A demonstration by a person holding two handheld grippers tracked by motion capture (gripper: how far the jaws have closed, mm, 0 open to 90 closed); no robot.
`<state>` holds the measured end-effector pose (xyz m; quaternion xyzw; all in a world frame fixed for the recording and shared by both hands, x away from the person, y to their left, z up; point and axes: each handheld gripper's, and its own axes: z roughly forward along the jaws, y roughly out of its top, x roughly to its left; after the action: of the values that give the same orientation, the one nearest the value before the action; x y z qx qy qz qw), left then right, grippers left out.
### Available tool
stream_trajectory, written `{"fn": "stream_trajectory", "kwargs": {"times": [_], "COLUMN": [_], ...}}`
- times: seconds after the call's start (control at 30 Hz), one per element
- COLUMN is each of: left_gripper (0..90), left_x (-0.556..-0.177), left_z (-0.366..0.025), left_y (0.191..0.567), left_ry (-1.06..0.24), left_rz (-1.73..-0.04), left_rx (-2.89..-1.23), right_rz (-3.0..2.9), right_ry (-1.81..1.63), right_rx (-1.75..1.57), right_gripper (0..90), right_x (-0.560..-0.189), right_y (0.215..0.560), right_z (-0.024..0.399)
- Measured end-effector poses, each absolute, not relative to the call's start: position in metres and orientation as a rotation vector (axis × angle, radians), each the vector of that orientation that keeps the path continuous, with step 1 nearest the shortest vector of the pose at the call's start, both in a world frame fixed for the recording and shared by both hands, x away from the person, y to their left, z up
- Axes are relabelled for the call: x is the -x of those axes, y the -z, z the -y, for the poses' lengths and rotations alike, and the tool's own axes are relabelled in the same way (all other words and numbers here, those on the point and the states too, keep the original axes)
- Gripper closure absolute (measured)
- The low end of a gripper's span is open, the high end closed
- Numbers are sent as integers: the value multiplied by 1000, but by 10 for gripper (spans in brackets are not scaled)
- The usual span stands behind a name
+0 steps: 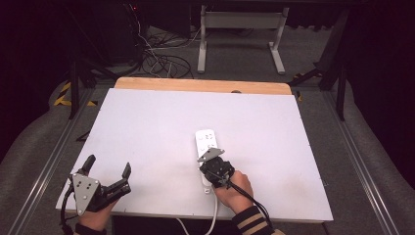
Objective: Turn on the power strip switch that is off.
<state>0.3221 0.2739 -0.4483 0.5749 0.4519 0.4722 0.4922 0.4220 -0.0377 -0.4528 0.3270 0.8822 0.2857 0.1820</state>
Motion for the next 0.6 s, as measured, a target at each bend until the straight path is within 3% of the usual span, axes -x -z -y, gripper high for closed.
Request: {"fn": "stream_trajectory", "kwargs": {"times": [0.6], "left_gripper": [6], "left_x": [-323], "left_z": [-274], "left_y": [449], "left_ry": [-1144], "left_rz": [-1103], "left_rx": [-1403], "right_rz": [-2482], "right_ry": [-858], "right_rx": [-934], "right_gripper": [900], "right_x": [-423], "right_y": [455], "right_z": [39]}}
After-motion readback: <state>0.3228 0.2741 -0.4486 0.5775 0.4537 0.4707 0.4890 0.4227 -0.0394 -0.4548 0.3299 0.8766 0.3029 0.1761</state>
